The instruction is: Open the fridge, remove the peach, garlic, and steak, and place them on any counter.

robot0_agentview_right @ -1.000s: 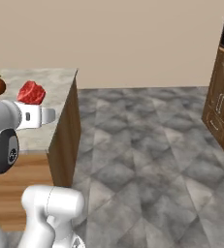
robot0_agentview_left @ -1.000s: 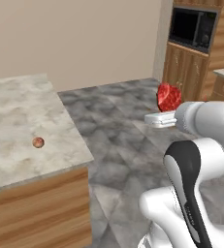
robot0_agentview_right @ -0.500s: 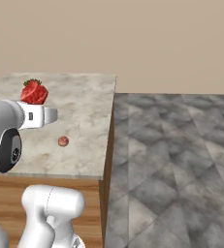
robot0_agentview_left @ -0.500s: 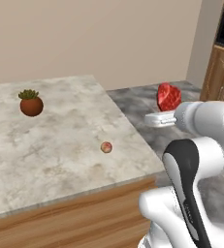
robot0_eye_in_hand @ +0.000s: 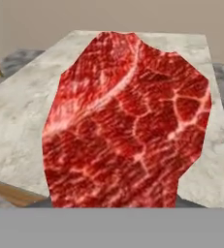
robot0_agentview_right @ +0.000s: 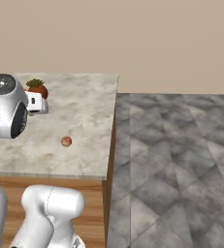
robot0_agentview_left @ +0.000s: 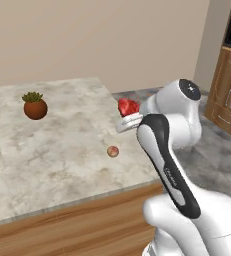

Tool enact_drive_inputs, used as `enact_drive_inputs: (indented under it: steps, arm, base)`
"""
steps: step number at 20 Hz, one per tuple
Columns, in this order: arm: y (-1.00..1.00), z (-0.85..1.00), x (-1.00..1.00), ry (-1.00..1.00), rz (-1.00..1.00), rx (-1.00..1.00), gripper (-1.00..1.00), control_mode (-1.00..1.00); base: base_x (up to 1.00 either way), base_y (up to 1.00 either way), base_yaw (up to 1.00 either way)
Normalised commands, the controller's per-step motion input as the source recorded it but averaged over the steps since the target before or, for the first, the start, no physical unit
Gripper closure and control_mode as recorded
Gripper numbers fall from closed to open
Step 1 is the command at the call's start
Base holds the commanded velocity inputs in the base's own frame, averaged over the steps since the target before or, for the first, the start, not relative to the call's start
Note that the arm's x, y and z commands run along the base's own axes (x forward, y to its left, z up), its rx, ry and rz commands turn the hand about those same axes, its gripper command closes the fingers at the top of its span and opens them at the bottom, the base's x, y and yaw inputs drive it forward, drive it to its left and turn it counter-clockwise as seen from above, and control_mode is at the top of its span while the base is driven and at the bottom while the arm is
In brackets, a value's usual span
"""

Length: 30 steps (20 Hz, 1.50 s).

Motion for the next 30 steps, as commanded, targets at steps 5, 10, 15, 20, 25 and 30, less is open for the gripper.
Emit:
enact_drive_inputs:
  steps: [5, 10, 15, 20, 25, 30]
  arm:
    - [0.99, -0.91, 1.0, 0.47, 0.12, -0.17, 1.0, -1.0]
    - [0.59, -1.0, 1.0, 0.14, 0.02, -0.11, 1.0, -1.0]
    - [0.15, -1.0, 0.93, 0.03, 0.0, -0.04, 1.0, -1.0]
    - [0.1, -1.0, 0.5, 0.0, 0.0, -0.04, 1.0, -1.0]
    - [0.0, -1.0, 0.04, 0.0, 0.0, -0.06, 1.0, -1.0]
    - [0.0, -0.75, 0.02, 0.0, 0.0, -0.01, 1.0, -1.0]
  base:
    - [0.0, 0.0, 0.0]
    - [0.0, 0.0, 0.0]
    - [0.0, 0.0, 0.0]
    - [0.0, 0.0, 0.0]
    - [0.0, 0.0, 0.0]
    - [0.0, 0.0, 0.0]
